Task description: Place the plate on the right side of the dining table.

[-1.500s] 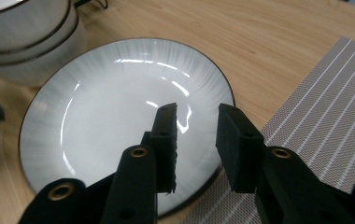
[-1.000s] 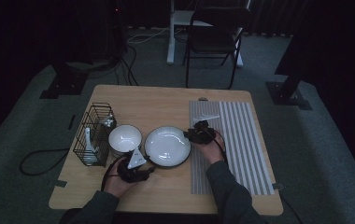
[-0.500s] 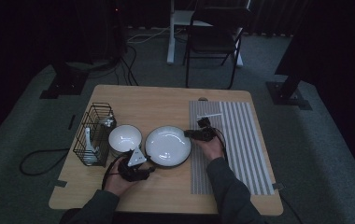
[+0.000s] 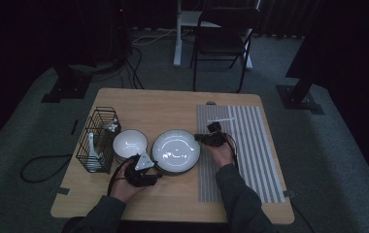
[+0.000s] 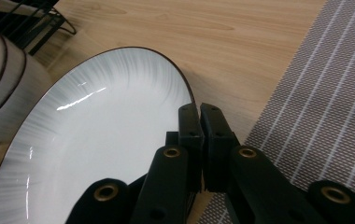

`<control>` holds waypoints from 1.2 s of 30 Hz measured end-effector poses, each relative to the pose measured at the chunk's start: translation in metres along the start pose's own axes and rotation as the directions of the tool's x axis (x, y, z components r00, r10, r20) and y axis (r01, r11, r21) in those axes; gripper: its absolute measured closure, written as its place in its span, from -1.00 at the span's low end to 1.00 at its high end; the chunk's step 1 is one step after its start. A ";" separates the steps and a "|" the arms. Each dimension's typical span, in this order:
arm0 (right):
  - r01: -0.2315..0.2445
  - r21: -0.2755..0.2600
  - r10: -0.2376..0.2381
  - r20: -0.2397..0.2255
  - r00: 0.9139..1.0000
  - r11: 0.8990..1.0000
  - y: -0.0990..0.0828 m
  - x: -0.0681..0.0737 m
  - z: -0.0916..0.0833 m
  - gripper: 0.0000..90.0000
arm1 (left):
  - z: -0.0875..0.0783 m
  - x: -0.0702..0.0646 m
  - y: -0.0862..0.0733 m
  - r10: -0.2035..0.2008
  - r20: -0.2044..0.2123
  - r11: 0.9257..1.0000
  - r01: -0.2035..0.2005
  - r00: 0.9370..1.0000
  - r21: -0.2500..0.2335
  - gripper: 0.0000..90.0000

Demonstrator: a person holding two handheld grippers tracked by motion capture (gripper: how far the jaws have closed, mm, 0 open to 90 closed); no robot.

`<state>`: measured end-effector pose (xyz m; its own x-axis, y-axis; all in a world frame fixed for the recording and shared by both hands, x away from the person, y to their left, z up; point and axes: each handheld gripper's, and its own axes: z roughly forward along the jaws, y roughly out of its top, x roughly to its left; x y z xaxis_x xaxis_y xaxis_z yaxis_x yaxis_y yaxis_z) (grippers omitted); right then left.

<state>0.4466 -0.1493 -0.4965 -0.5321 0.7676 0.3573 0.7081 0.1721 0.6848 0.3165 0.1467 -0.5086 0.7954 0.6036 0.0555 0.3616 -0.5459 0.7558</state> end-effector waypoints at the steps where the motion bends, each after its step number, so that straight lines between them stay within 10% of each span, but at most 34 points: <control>1: 0.000 0.000 0.000 0.000 1.000 1.000 0.000 0.000 0.000 0.97 | 0.001 0.000 0.001 -0.001 -0.002 1.000 0.001 1.000 0.000 0.11; 10: -0.005 -0.018 0.005 0.012 1.000 1.000 0.001 -0.002 -0.006 0.97 | 0.005 0.002 0.006 -0.014 0.000 1.000 0.014 1.000 0.009 0.11; 23: -0.072 0.089 0.078 -0.067 0.995 0.993 -0.002 -0.009 0.011 0.49 | 0.011 0.001 0.012 -0.031 0.006 1.000 0.031 1.000 0.001 0.09; 36: -0.146 0.028 0.147 -0.049 0.988 0.989 -0.005 -0.010 0.002 0.86 | 0.014 -0.001 0.011 -0.045 0.005 0.999 0.045 0.999 -0.016 0.10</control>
<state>0.4498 -0.1569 -0.5046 -0.4446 0.7533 0.4847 0.7908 0.0758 0.6074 0.3267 0.1319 -0.5094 0.7808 0.6245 0.0183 0.3892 -0.5091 0.7677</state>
